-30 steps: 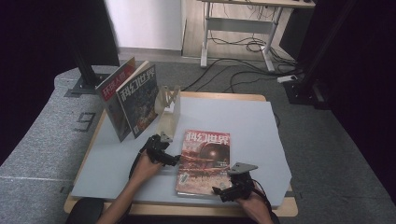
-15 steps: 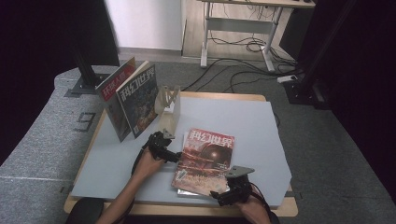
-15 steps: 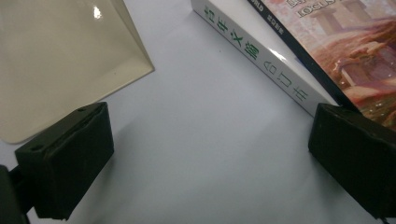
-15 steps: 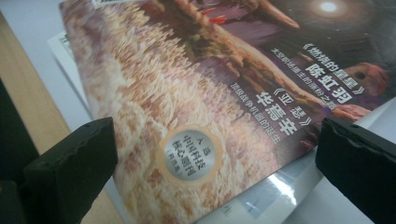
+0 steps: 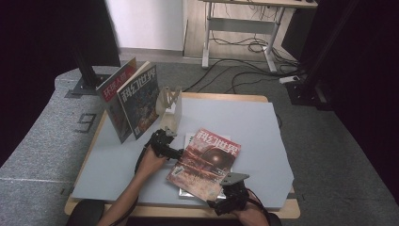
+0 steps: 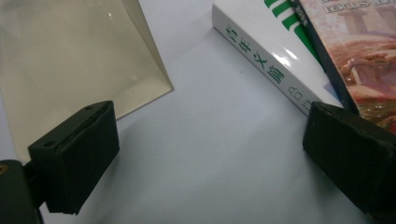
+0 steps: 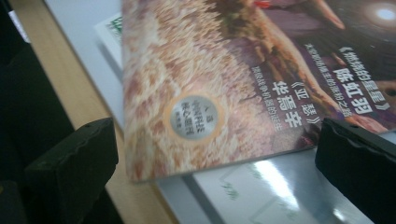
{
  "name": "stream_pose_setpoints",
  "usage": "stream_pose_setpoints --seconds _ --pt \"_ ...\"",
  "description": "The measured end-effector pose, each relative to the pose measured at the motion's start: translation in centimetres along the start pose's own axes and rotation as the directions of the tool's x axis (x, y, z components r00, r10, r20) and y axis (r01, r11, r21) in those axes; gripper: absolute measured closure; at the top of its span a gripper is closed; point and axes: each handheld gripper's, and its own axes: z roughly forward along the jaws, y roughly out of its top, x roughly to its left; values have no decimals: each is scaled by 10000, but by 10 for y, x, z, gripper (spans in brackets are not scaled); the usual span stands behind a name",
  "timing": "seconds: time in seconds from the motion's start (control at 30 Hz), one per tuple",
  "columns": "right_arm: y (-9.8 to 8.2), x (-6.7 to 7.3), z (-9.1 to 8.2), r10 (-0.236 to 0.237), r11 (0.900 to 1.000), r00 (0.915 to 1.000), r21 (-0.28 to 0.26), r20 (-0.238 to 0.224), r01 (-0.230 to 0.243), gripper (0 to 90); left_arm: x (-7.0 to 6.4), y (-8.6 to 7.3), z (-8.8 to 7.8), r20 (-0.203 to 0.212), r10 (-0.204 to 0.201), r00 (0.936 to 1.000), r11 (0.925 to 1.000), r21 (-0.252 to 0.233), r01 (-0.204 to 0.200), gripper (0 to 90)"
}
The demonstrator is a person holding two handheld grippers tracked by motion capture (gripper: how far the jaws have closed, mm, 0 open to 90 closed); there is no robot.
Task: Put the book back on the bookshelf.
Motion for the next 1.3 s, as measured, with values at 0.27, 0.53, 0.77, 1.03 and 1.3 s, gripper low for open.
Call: stream_pose_setpoints --seconds 0.27,0.53,0.77,1.03,1.3 --pt "2 6 2 -219 9997 9997 86 -122 220 0 4 -1 3 214 -290 9993 9995 -94 292 30" --pt "3 0 -2 -115 9999 9991 -29 -407 114 43 8 -6 -10 100 -28 9999 10000 49 27 8" --pt "7 -12 -7 48 9999 10000 -128 7 -48 55 11 -17 -31 323 -324 9990 9995 -14 325 8" --pt "7 -41 -13 839 9962 9951 -293 518 -825 67 4 -33 -54 560 -235 9982 9994 -249 249 18" --pt "12 -72 -11 1543 9874 9838 -505 911 -1502 36 -3 -52 -60 726 55 9973 9998 -178 -42 28"
